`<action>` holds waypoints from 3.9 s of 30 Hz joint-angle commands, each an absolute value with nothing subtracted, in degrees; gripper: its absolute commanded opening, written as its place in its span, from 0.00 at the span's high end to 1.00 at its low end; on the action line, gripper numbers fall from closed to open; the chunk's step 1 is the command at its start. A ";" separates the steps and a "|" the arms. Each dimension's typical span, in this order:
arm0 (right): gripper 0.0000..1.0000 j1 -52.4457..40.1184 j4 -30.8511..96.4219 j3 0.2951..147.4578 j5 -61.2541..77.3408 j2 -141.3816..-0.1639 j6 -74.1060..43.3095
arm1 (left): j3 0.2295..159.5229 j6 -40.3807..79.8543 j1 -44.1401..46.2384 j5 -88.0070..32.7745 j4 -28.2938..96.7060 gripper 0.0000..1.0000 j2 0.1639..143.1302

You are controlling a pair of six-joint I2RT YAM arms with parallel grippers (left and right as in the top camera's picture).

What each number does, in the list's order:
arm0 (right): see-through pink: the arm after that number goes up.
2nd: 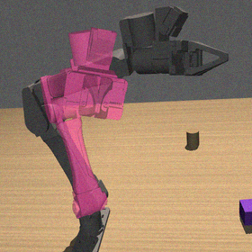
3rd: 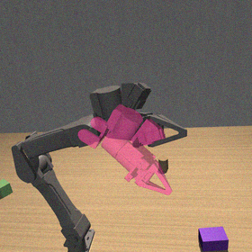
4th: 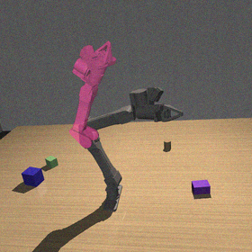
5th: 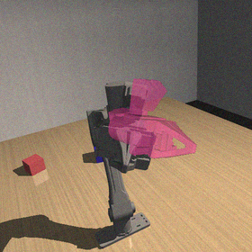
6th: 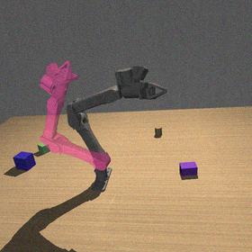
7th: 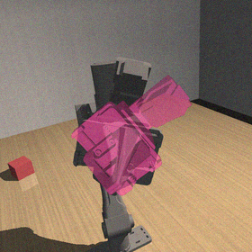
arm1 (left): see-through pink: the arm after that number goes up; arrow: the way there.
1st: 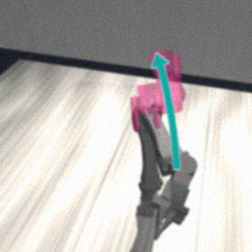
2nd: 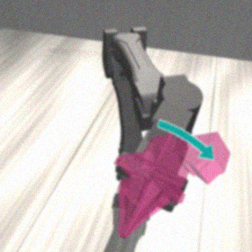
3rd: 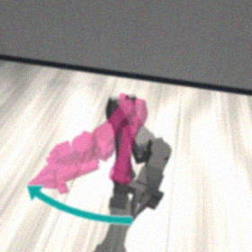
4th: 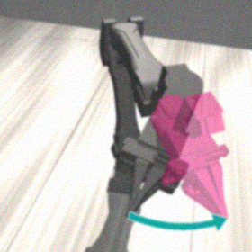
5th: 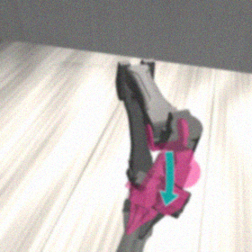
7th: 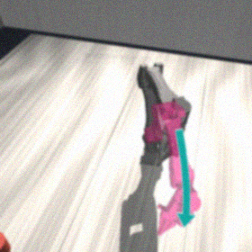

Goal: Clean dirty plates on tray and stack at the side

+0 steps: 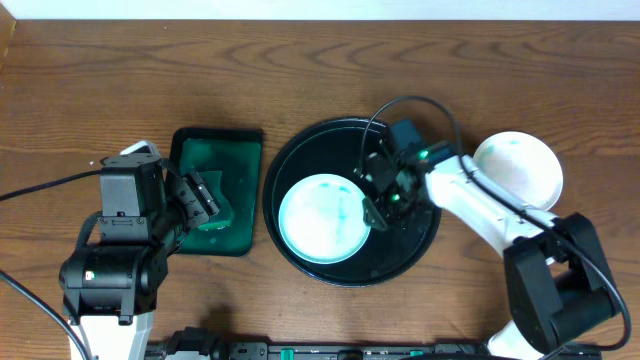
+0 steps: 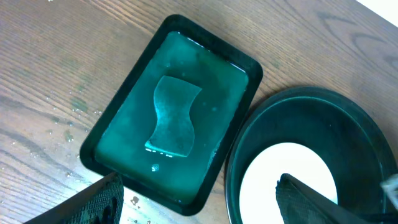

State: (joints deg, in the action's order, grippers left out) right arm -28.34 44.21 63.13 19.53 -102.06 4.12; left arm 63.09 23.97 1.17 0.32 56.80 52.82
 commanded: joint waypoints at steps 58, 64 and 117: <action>0.37 -21.91 32.29 56.86 11.79 -99.85 -31.03 | 64.20 23.81 0.89 0.43 56.95 0.21 52.77; 0.67 -17.52 33.08 56.86 13.50 -100.47 -32.34 | 64.20 23.81 0.89 0.43 56.95 0.21 52.77; 0.50 -13.54 1.96 53.56 6.31 -96.36 2.37 | 64.20 23.81 0.89 0.40 56.95 0.21 52.77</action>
